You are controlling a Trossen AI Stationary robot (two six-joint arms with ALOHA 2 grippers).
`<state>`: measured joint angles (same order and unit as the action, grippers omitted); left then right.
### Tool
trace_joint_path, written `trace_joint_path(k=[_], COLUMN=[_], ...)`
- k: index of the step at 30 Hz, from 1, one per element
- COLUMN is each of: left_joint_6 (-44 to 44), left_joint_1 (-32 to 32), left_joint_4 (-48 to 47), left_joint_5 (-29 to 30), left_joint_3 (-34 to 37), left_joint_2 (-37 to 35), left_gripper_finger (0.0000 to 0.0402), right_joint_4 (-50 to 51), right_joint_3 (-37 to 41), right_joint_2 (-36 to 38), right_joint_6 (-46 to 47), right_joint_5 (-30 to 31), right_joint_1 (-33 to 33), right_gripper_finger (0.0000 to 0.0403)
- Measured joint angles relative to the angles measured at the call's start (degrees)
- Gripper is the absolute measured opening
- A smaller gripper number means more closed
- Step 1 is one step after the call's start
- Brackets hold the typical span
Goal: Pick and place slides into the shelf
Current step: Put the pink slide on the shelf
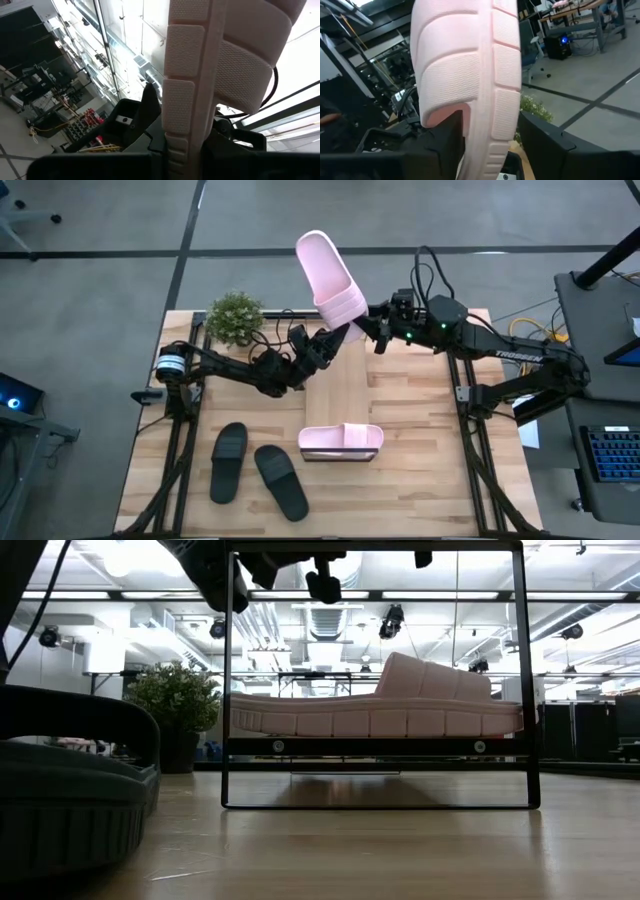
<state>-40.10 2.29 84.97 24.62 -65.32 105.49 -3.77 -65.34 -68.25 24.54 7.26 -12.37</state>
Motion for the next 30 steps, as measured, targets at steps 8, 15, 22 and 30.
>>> trace_joint_path(k=[8,15,22,30], left_joint_6=[0.1,0.0,0.0,-0.1], left_joint_1=[0.1,0.1,0.1,0.8], left_joint_4=[-0.1,-0.2,-0.3,-1.3], left_joint_5=[-0.1,-0.3,-0.6,-3.5], left_joint_3=[0.0,0.0,0.0,0.0], left_joint_2=[0.0,0.0,0.0,0.0], left_gripper_finger=[0.0024,0.0040,0.0046,0.0077], right_joint_4=[-0.1,0.1,0.2,0.8], right_joint_3=[0.0,0.0,0.0,0.1], right_joint_2=[0.0,0.1,0.2,0.6], right_joint_6=[-1.1,-0.3,0.7,1.6], right_joint_5=[-0.1,1.0,1.4,2.6], right_joint_1=[-0.3,-0.4,-0.6,-0.7], right_gripper_finger=[0.0067,0.0038,0.0038,0.0038])
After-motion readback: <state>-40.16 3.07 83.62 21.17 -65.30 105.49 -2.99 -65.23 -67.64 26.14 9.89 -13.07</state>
